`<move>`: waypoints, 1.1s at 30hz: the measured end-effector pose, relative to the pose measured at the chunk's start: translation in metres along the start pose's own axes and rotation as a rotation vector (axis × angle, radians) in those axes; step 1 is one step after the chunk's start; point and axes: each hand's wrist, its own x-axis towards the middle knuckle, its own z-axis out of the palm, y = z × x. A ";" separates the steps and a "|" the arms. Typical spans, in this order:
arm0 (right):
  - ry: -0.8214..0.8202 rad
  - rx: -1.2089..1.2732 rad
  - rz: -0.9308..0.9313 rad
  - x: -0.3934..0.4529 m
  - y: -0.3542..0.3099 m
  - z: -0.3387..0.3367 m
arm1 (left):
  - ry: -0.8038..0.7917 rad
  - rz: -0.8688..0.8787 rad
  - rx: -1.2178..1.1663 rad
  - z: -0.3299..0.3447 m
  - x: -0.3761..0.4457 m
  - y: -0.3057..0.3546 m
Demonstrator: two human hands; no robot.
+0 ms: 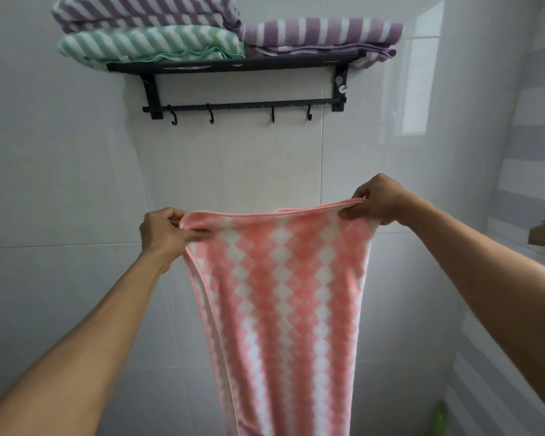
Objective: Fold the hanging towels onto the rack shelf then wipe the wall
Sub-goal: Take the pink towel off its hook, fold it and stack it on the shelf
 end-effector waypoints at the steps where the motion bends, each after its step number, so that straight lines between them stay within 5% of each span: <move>1: -0.037 0.024 0.004 0.001 0.002 -0.002 | 0.041 -0.018 -0.055 0.001 0.000 0.002; 4: -0.092 0.099 -0.001 0.000 0.004 -0.010 | 0.058 0.007 -0.134 0.003 0.010 0.010; 7: 0.124 0.242 -0.023 0.002 0.002 -0.016 | 0.070 0.050 -0.242 0.004 0.019 0.017; 11: 0.112 0.227 0.030 -0.001 0.011 -0.011 | -0.082 -0.153 -0.181 0.007 0.013 -0.002; 14: 0.197 0.369 0.017 0.001 0.015 -0.014 | 0.020 -0.146 -0.259 0.006 0.016 -0.001; 19: -0.103 0.341 -0.002 -0.011 0.014 -0.021 | -0.017 -0.165 -0.238 0.001 0.029 0.013; 22: 0.078 0.516 0.001 -0.010 0.012 -0.025 | 0.015 -0.178 -0.299 -0.003 0.032 0.018; 33: 0.154 0.807 0.108 -0.011 0.013 0.001 | -0.009 -0.320 -0.330 -0.011 0.023 0.026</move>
